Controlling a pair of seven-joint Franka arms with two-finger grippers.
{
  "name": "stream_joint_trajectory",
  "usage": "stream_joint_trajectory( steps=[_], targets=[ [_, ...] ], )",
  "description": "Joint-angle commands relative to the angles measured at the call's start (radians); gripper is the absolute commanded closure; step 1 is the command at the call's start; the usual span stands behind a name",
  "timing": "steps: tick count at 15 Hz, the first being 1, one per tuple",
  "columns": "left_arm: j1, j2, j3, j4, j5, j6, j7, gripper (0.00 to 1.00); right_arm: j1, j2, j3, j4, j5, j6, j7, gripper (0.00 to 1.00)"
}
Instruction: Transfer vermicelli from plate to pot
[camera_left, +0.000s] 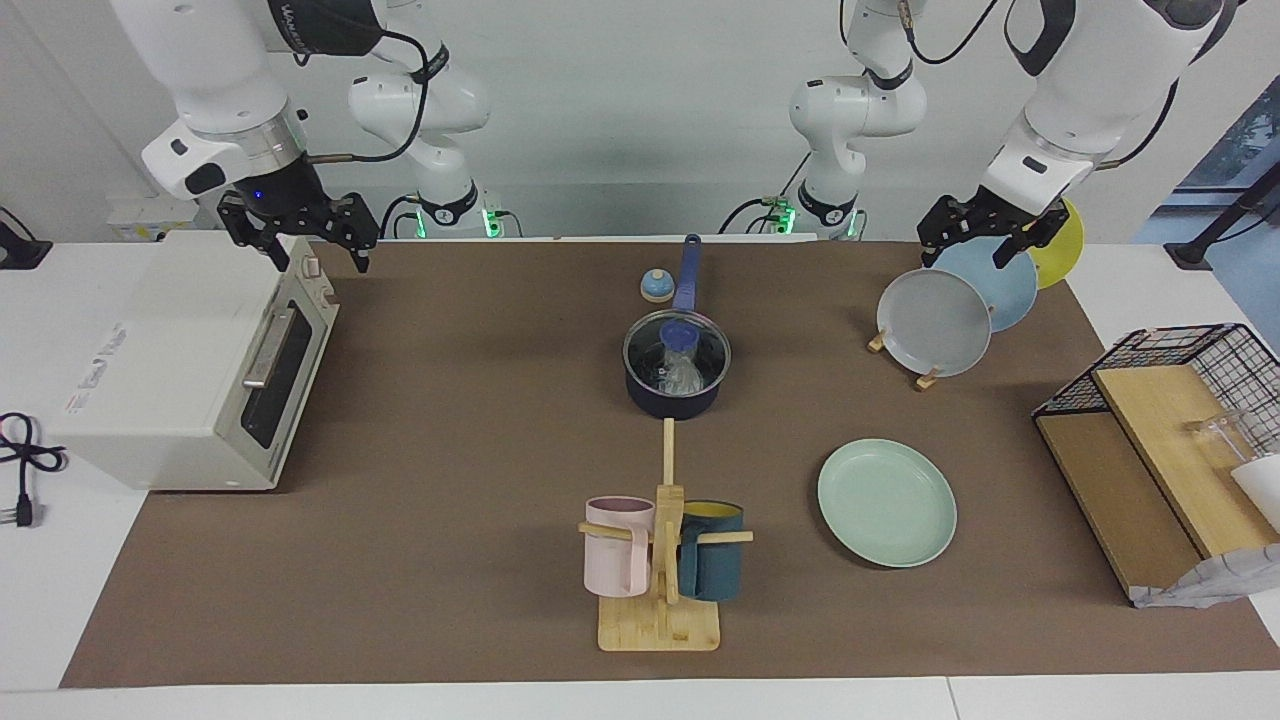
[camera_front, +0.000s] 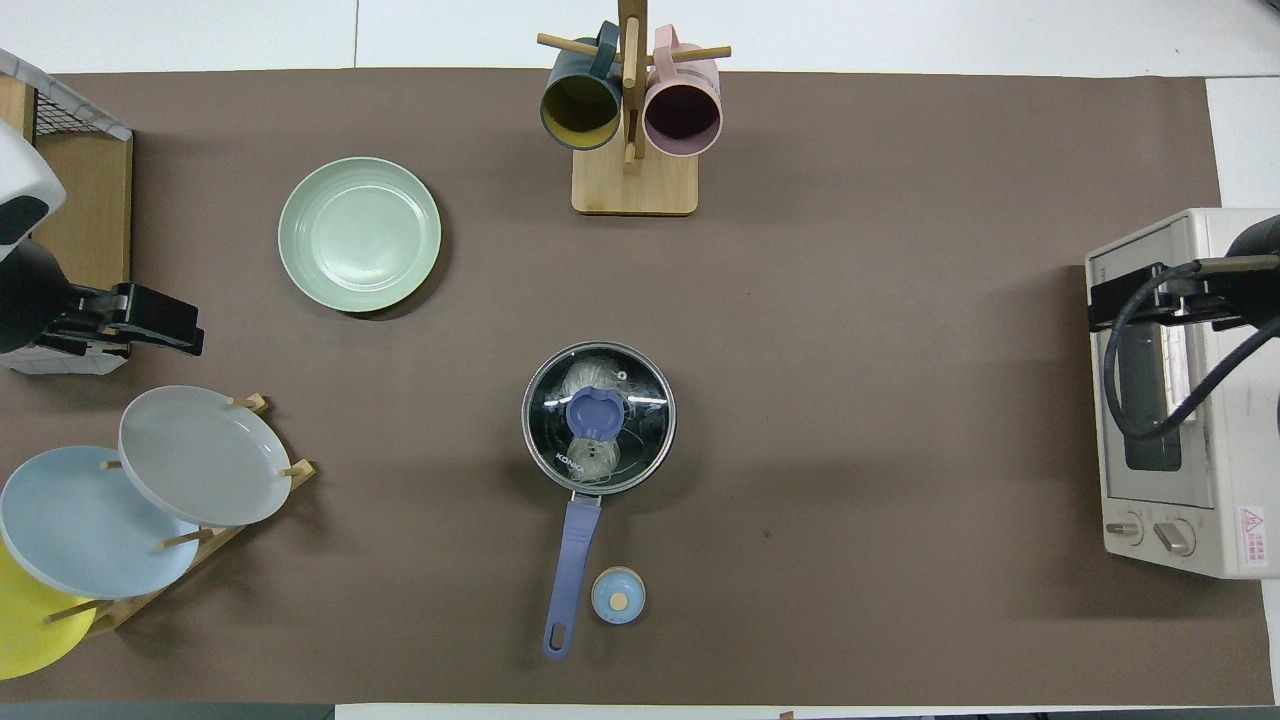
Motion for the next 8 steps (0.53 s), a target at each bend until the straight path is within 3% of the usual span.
stream_joint_trajectory(
  steps=[1, 8],
  targets=[
    [0.01, -0.013, -0.004, -0.015, -0.012, 0.003, -0.003, 0.0, -0.004, -0.003, 0.008, 0.016, 0.024, -0.024, -0.023, 0.0],
    [0.011, -0.013, -0.004, -0.015, -0.012, 0.003, -0.003, 0.0, -0.003, -0.003, 0.008, 0.016, 0.013, -0.033, -0.029, 0.0]
  ],
)
